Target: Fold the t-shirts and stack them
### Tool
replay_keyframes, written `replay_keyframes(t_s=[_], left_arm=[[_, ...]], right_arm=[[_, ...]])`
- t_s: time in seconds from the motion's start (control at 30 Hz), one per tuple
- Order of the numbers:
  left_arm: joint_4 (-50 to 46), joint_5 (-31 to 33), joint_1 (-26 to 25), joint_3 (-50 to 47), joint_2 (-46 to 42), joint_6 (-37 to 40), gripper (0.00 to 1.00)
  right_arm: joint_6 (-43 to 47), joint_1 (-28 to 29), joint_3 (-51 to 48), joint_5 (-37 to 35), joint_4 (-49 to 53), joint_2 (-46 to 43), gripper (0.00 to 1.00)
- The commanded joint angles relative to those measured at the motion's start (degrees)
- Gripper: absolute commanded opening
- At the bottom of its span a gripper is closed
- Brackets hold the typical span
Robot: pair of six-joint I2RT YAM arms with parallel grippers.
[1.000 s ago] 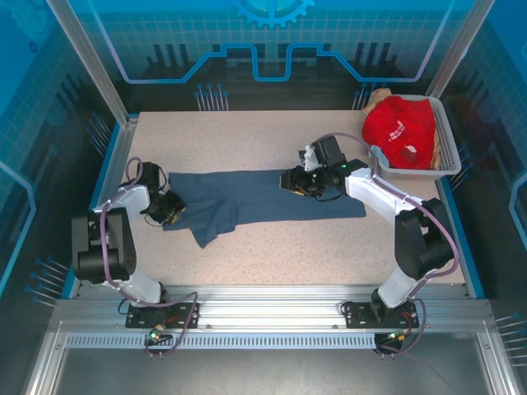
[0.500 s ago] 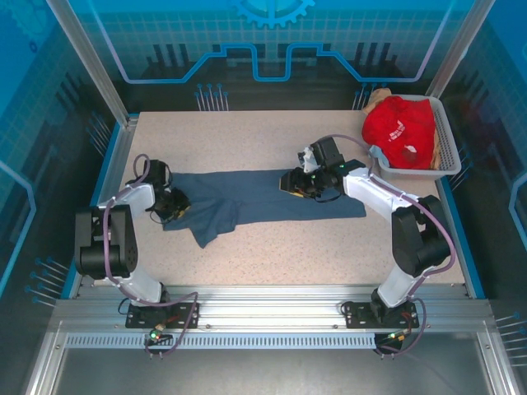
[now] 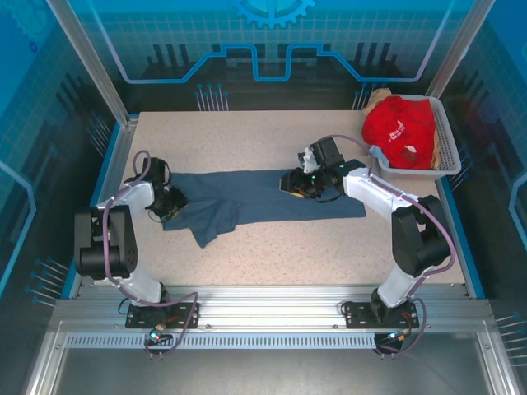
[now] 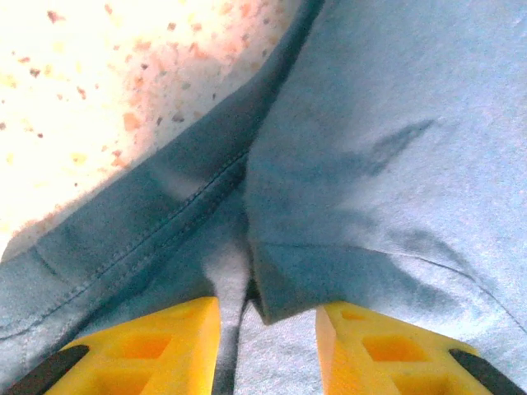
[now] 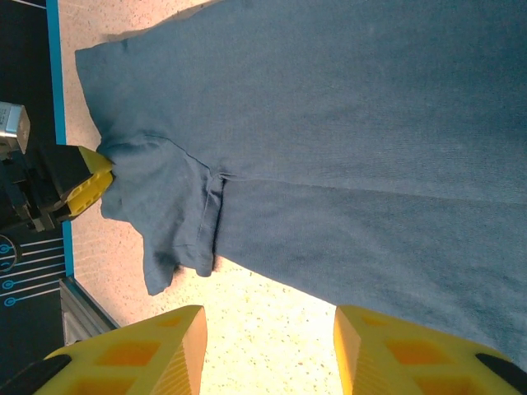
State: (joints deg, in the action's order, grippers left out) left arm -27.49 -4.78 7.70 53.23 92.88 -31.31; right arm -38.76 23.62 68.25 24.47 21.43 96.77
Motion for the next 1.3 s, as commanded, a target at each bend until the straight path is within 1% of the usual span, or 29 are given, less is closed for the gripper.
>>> replay_keyframes(t_s=[0.0, 0.2, 0.5, 0.6, 0.67, 0.73, 0.87, 0.97, 1.13, 1.27], left_arm=[[1.4, -0.2, 0.3, 2.4, 1.6, 3.8, 0.34], [3.3, -0.8, 0.3, 3.3, 3.4, 4.5, 0.25], [3.3, -2.2, 0.2, 3.3, 1.5, 4.9, 0.14], [2.4, -2.8, 0.2, 2.8, 0.1, 5.4, 0.16], [1.7, -3.1, 0.2, 2.2, -0.6, 6.0, 0.26], [1.5, -3.6, 0.2, 1.3, -1.0, 6.6, 0.29], [3.6, -5.9, 0.2, -1.2, -1.6, 6.7, 0.32], [4.7, -7.1, 0.1, -2.3, -1.6, 6.3, 0.31], [5.3, -7.9, -0.1, -3.3, -1.8, 6.9, 0.23], [4.7, -6.9, -0.1, -3.3, -1.6, 7.3, 0.14]], right_arm=[[0.3, 0.0, -0.3, 0.8, 1.4, -0.2, 0.46], [0.5, -0.4, -0.7, 0.7, 1.8, -0.8, 0.46], [0.2, -0.4, -1.4, 0.5, 1.2, -0.7, 0.46], [0.1, -0.5, -1.0, 0.6, 1.2, -0.3, 0.46], [0.0, -0.4, -0.9, 0.6, 1.2, -0.1, 0.46], [0.0, -0.5, -0.8, 0.7, 1.1, 0.2, 0.46], [0.1, -0.4, -0.6, 0.9, 1.2, 0.5, 0.46], [0.3, -0.4, -0.4, 0.9, 1.3, 0.6, 0.46], [0.4, -0.4, -0.6, 0.9, 1.5, 0.5, 0.46], [0.4, -0.5, -0.7, 0.9, 1.5, 0.4, 0.46]])
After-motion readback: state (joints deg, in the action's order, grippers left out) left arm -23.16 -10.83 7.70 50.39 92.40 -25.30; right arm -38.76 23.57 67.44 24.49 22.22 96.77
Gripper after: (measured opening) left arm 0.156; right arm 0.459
